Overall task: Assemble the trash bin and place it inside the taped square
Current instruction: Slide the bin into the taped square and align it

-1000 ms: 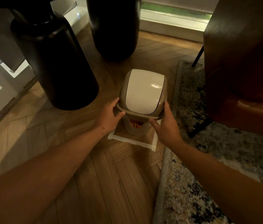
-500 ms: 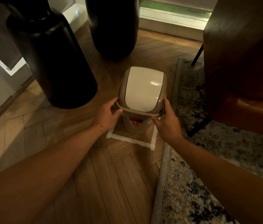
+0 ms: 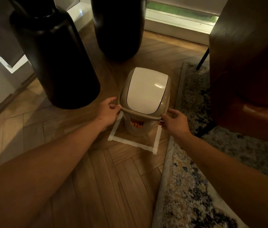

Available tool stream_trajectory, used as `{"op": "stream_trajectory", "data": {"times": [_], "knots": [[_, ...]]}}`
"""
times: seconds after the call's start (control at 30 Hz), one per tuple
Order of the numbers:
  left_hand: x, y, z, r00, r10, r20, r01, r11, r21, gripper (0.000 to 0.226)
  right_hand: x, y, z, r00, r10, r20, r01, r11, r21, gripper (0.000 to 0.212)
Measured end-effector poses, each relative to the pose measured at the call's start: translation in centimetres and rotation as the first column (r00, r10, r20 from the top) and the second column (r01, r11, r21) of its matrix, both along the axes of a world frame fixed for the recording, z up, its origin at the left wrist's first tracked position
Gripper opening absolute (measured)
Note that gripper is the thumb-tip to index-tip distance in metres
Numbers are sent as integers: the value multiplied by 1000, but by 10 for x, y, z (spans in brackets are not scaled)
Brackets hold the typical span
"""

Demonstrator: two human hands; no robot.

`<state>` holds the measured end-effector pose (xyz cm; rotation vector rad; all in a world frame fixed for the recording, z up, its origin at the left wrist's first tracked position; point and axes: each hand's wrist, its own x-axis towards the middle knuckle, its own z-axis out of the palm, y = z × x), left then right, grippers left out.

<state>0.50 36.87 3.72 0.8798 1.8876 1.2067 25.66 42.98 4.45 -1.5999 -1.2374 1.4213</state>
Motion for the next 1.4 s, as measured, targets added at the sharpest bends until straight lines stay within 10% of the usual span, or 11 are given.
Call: {"op": "stream_trajectory", "data": {"times": [0.97, 1.4], "knots": [[-6, 10, 1, 996, -77, -33, 75, 995, -61, 47, 5, 12, -4, 999, 20, 33, -19, 999, -30, 37], [-9, 20, 4, 931, -276, -240, 292, 956, 35, 70, 12, 17, 7, 912, 367, 181, -402, 887, 228, 95]]}}
